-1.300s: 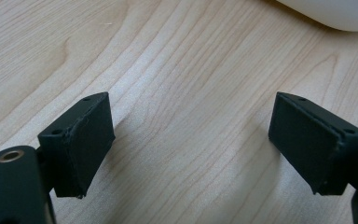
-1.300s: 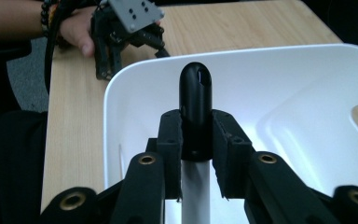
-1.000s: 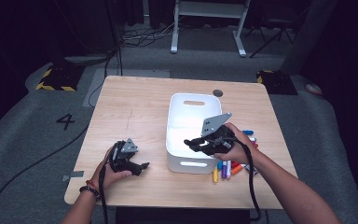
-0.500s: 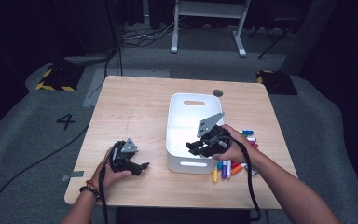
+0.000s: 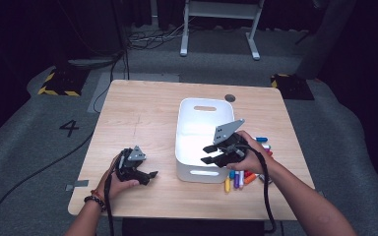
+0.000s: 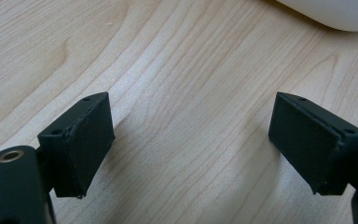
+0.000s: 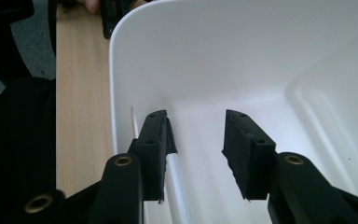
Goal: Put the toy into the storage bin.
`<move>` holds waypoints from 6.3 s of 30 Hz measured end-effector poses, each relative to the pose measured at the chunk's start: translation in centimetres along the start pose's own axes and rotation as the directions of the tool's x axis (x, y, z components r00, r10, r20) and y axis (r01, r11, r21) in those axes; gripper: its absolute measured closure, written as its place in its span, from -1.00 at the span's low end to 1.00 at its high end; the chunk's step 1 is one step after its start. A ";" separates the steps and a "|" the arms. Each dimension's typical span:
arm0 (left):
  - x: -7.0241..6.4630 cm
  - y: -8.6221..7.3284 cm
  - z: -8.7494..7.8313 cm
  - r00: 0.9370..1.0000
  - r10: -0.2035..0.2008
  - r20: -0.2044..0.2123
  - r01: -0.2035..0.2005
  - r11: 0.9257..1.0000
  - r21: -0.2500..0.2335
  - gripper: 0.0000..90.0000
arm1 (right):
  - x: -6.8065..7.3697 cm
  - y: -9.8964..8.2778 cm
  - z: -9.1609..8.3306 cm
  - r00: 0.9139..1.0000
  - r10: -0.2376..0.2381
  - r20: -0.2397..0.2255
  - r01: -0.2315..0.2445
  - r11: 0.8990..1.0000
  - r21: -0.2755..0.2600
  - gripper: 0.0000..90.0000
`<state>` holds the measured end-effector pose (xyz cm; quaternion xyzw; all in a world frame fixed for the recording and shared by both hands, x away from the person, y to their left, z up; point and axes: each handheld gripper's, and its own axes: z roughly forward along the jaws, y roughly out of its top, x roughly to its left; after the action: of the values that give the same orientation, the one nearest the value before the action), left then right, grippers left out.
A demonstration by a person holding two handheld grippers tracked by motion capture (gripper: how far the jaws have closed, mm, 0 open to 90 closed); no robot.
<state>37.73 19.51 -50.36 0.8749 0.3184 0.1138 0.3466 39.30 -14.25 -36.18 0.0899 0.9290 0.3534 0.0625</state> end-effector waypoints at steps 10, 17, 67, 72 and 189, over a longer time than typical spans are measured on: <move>0.0 0.0 0.0 1.000 0.000 -0.001 0.000 1.000 0.000 -0.68 | 0.6 -2.4 -5.3 0.992 0.061 0.114 -0.036 0.976 -0.215 0.09; -0.1 0.0 0.0 1.000 -0.010 0.007 0.010 1.000 -0.001 -0.68 | -0.3 -5.3 -8.5 0.975 0.138 0.176 -0.082 0.953 -0.293 0.04; 0.0 0.0 0.0 1.000 -0.002 -0.001 0.002 1.000 -0.002 -0.68 | -15.9 -20.7 -1.9 0.815 0.440 0.377 -0.465 0.885 -0.029 0.22; -0.1 0.0 0.0 1.000 -0.009 0.008 0.009 1.000 -0.001 -0.68 | -16.2 -20.9 -1.5 0.820 0.420 0.387 -0.458 0.889 0.004 0.36; -0.1 0.0 0.0 1.000 -0.008 0.005 0.008 1.000 0.000 -0.68 | -0.7 -1.8 -1.7 1.000 -0.009 -0.023 0.009 1.000 -0.003 0.66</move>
<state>37.70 19.47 -50.39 0.8740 0.3211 0.1101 0.3477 39.47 -16.82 -36.06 0.0814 0.9296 0.3555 0.0534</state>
